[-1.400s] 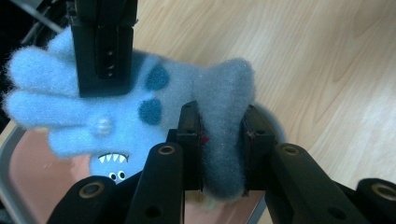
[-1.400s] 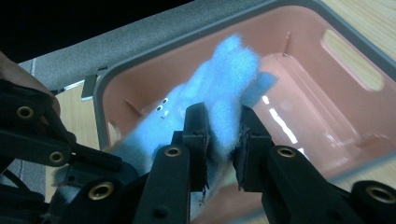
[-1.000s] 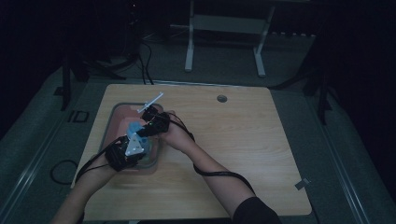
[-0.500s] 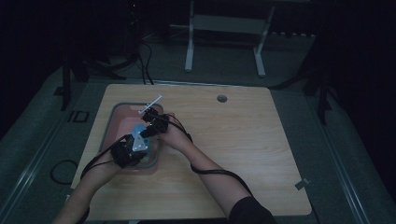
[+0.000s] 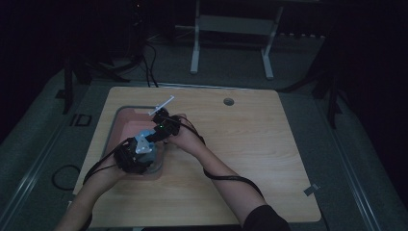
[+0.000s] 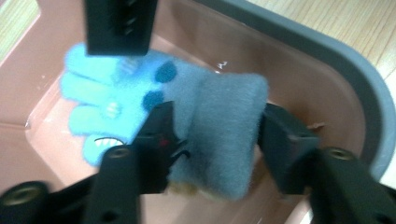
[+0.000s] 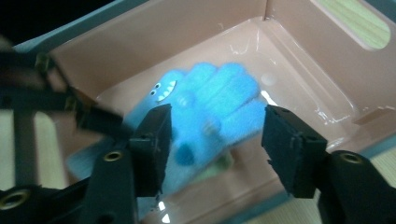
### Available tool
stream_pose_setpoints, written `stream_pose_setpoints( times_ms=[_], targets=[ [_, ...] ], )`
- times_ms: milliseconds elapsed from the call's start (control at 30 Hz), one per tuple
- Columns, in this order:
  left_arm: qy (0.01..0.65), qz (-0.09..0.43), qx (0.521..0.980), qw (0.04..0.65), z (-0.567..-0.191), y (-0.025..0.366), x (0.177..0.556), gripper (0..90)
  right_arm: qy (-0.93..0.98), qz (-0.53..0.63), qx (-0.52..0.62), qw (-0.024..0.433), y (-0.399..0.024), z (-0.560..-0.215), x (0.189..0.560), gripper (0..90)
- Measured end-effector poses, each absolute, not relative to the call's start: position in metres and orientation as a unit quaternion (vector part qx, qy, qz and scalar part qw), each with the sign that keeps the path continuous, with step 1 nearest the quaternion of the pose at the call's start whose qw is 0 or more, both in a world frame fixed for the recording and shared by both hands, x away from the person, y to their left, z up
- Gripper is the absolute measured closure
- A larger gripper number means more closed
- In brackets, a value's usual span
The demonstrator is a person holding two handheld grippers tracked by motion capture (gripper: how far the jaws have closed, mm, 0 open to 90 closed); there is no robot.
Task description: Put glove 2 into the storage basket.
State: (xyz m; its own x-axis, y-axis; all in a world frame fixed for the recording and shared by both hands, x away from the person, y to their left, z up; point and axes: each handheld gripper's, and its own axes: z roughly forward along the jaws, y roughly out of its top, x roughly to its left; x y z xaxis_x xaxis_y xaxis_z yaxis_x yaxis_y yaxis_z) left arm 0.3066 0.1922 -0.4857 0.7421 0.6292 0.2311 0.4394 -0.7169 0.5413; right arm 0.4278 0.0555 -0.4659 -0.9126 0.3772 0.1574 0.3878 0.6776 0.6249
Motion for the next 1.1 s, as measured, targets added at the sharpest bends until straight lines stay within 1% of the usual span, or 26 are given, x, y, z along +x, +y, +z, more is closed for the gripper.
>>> stream_pose_setpoints(
  times_ms=[33,133,200,267,333,400,433,500,567,667,700,767,933,1100],
  targets=[
    [0.298,0.207,0.902,0.234,-0.483,0.192,0.306,33.9,-0.915,-0.346,-0.207,0.009,0.053,-0.464,0.427,39.6],
    [0.314,0.202,0.892,0.254,-0.476,0.194,0.305,17.9,-0.912,-0.356,-0.204,0.020,0.045,-0.460,0.424,34.9],
    [0.326,0.202,0.883,0.270,-0.472,0.195,0.304,14.4,-0.912,-0.359,-0.195,0.026,0.040,-0.458,0.421,28.7],
    [0.333,0.196,0.878,0.284,-0.468,0.195,0.303,12.0,-0.914,-0.360,-0.183,0.030,0.035,-0.456,0.418,25.1],
    [0.334,0.188,0.876,0.292,-0.465,0.192,0.302,7.4,-0.912,-0.368,-0.177,0.030,0.029,-0.455,0.417,20.4],
    [0.330,0.193,0.876,0.295,-0.464,0.188,0.301,6.5,-0.910,-0.376,-0.173,0.032,0.023,-0.453,0.415,19.7],
    [0.330,0.191,0.875,0.297,-0.463,0.186,0.300,4.5,-0.909,-0.379,-0.171,0.030,0.020,-0.453,0.414,19.8],
    [0.323,0.186,0.877,0.304,-0.463,0.182,0.299,3.6,-0.908,-0.385,-0.164,0.020,0.014,-0.453,0.412,19.2],
    [0.315,0.186,0.878,0.310,-0.462,0.178,0.298,2.8,-0.911,-0.381,-0.159,0.017,0.008,-0.453,0.410,16.3],
    [0.304,0.184,0.880,0.315,-0.462,0.172,0.296,2.8,-0.908,-0.386,-0.161,0.021,-0.003,-0.453,0.406,15.8],
    [0.303,0.175,0.880,0.321,-0.461,0.170,0.296,2.8,-0.908,-0.387,-0.160,0.022,-0.006,-0.452,0.405,15.7],
    [0.298,0.178,0.879,0.326,-0.461,0.165,0.294,2.8,-0.907,-0.389,-0.159,0.023,-0.012,-0.453,0.402,15.7],
    [0.284,0.158,0.882,0.342,-0.461,0.151,0.291,2.8,-0.907,-0.389,-0.158,0.027,-0.029,-0.457,0.398,15.3],
    [0.265,0.150,0.886,0.348,-0.462,0.134,0.288,2.8,-0.905,-0.391,-0.165,0.021,-0.045,-0.461,0.393,15.2]
  ],
)
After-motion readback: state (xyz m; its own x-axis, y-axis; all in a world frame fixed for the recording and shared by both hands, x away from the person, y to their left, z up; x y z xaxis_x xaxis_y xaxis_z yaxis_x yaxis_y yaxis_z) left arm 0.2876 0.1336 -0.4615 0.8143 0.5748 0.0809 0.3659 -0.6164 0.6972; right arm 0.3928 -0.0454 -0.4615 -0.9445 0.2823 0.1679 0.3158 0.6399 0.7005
